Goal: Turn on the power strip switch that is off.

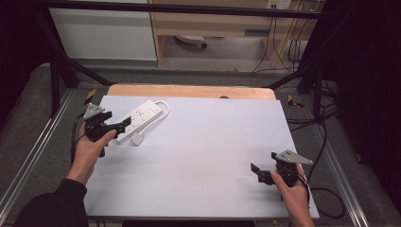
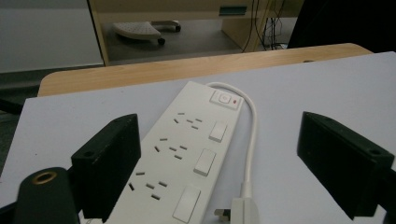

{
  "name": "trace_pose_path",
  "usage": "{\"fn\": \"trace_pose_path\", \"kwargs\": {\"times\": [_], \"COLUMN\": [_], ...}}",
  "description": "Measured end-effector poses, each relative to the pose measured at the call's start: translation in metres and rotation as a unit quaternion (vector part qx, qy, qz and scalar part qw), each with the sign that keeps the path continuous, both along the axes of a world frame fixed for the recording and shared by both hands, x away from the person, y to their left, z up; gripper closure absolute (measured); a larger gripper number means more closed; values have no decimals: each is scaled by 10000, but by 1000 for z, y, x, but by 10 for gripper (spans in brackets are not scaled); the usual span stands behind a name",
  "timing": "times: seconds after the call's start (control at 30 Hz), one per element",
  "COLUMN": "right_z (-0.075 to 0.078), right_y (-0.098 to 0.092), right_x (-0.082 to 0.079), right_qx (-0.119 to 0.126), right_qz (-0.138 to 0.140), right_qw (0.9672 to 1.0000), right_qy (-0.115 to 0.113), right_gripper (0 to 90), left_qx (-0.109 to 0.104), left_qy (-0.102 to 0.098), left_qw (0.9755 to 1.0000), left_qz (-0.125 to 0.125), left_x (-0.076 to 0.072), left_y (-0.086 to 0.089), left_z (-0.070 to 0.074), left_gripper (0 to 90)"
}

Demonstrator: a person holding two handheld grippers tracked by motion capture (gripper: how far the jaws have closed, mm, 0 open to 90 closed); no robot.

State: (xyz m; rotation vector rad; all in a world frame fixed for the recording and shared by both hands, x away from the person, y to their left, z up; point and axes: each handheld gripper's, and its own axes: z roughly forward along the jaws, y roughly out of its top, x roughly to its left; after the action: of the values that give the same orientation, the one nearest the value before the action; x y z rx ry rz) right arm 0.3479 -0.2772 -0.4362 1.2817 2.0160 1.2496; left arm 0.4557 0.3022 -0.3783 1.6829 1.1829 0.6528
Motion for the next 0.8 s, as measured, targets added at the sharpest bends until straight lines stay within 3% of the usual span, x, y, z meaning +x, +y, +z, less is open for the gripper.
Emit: {"fn": "trace_pose_path", "kwargs": {"times": [0.8], "right_z": [0], "right_y": [-1], "right_x": [0], "right_qx": [14], "right_qz": [-2], "right_qw": [10000], "right_qy": [13], "right_gripper": [26], "left_qx": [237], "left_qy": [182], "left_qw": [9995], "left_qz": [-28], "left_x": [9], "left_y": [-4], "left_z": [-10], "left_gripper": [267]}}
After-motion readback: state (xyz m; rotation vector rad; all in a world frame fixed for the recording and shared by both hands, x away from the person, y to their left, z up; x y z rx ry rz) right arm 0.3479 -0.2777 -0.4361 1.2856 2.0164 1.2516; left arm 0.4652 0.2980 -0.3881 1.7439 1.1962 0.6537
